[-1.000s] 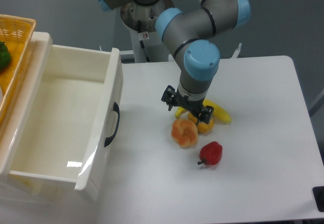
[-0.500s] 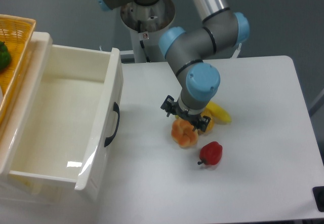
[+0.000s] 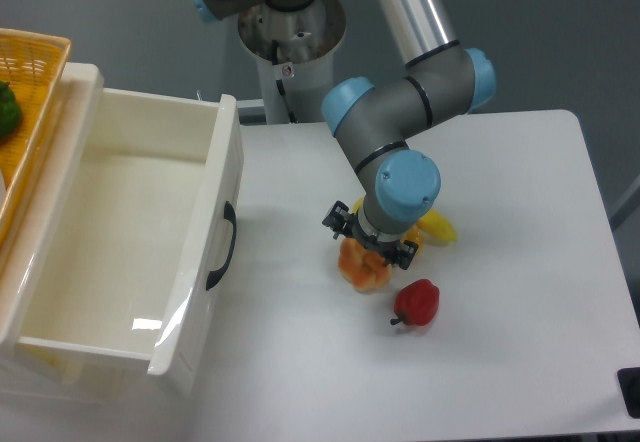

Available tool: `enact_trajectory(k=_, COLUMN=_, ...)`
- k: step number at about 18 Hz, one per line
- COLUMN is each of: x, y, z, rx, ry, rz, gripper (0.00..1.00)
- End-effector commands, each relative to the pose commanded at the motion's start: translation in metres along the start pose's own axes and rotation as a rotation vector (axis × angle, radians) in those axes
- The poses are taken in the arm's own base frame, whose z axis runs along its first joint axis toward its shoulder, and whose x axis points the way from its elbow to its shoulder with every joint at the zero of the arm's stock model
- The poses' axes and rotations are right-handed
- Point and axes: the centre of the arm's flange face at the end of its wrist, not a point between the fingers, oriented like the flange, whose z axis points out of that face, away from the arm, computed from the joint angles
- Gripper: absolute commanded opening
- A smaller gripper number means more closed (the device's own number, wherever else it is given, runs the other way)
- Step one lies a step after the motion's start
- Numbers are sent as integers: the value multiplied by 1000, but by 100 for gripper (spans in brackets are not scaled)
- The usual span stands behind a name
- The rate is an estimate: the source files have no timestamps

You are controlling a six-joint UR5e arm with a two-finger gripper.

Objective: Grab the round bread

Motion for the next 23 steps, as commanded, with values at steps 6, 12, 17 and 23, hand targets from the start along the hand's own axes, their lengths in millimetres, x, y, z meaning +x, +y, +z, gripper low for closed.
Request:
enact_trajectory(k=6, x=-8, y=1, z=7, rx=-3, ry=5, rz=-8, gripper=100)
enact_trajectory(k=12, x=-14, y=4, z=12, rx=-6, ry=13, rz=-16, gripper=100)
enact_trajectory(k=17, x=-16, y=7, z=15, rx=-11, ry=17, rz=-22, gripper=100)
enact_trajectory(k=23, x=-27, y=16, z=8, rx=-22, ry=-6, rz=-41, gripper=100)
